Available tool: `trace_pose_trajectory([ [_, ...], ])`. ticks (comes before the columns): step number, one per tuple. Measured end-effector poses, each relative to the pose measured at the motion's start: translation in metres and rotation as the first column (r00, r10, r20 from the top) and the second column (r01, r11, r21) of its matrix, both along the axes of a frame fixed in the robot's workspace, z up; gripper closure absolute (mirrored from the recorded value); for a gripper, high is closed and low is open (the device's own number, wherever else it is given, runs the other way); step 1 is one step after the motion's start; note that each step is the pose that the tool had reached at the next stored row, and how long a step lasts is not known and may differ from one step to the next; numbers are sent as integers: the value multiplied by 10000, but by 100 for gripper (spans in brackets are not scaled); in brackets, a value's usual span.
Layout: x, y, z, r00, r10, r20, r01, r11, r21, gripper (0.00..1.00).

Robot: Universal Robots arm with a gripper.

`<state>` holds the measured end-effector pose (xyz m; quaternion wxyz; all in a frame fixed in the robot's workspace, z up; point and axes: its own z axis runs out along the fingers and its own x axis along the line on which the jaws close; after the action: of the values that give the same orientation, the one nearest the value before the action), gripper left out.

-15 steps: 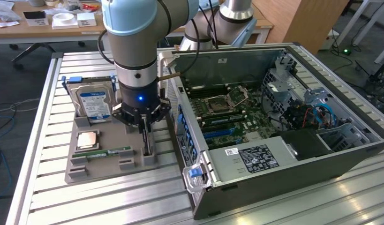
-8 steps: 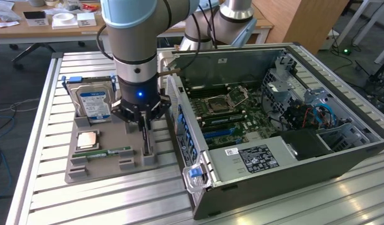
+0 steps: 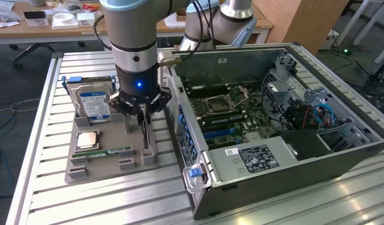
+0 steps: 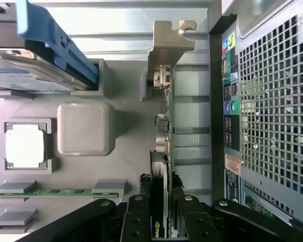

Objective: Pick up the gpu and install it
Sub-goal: 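Pick up the gpu and move the gpu toward the slot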

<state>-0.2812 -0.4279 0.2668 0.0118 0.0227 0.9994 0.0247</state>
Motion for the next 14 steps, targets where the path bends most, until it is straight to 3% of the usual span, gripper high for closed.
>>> trace_pose_trajectory([
  [14, 0, 0, 577, 10000, 0, 0, 0, 10000, 0, 74],
])
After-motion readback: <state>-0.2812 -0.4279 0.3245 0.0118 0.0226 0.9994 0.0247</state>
